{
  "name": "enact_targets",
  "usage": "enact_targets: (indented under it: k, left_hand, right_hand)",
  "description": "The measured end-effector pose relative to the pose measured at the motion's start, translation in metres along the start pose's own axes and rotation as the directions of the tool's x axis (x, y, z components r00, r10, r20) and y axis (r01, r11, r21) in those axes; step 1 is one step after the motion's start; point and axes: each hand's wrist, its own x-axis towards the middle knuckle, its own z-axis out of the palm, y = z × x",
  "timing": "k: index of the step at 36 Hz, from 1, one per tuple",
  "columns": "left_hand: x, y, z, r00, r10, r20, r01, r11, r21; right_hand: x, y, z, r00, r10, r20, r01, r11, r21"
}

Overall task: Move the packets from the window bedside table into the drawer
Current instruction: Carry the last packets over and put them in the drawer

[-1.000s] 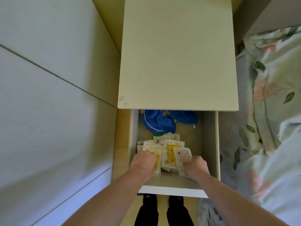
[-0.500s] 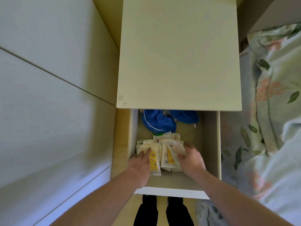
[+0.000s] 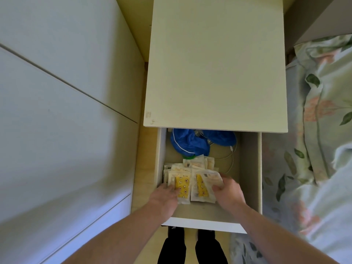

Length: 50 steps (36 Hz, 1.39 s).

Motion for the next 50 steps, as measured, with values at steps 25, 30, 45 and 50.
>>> enact_targets:
  k: [25, 30, 45, 50]
  left_hand:
    - [-0.082, -0.038, 0.004, 0.758, -0.460, -0.462, -0.020, 0.692, -0.721]
    - [-0.086, -0.038, 0.016, 0.713, -0.528, -0.461, -0.052, 0.617, -0.786]
    - [-0.088, -0.025, 0.009, 0.689, -0.583, -0.430, -0.045, 0.558, -0.829]
    - [-0.103, -0.021, -0.004, 0.704, -0.567, -0.427, -0.033, 0.574, -0.818]
  right_hand:
    - [-0.019, -0.064, 0.072, 0.986, 0.007, 0.165, -0.014, 0.999, 0.044]
    - [-0.022, -0.068, 0.088, 0.986, -0.044, 0.158, 0.054, 0.997, -0.059]
    - [-0.024, -0.053, 0.069, 0.984, -0.093, 0.151, 0.108, 0.990, -0.091]
    - [-0.035, -0.050, 0.053, 0.991, -0.079, 0.107, 0.092, 0.989, -0.118]
